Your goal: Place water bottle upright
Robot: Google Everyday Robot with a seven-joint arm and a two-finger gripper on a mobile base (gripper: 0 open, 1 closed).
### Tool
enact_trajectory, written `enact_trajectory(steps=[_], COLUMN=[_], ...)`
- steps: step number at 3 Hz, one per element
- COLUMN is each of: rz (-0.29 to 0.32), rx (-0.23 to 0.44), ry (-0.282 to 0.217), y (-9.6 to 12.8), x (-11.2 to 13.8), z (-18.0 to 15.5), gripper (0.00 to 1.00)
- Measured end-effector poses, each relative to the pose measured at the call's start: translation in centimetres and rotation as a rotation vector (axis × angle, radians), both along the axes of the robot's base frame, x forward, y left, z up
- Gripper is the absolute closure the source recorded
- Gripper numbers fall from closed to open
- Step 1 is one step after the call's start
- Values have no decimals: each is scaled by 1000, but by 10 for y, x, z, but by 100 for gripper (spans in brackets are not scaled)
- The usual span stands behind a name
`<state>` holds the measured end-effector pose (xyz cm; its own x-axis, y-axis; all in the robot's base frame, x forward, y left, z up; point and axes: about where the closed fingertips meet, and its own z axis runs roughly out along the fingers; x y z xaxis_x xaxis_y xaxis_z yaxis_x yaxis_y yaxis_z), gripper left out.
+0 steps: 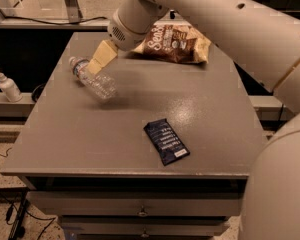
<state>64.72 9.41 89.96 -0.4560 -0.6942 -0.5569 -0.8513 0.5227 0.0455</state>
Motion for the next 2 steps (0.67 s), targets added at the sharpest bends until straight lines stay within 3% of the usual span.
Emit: enact_trajectory(steps=[2], rz=[6], rx=[-22], ry=[21], y=[39], x=[14], z=[-6], gripper=[0])
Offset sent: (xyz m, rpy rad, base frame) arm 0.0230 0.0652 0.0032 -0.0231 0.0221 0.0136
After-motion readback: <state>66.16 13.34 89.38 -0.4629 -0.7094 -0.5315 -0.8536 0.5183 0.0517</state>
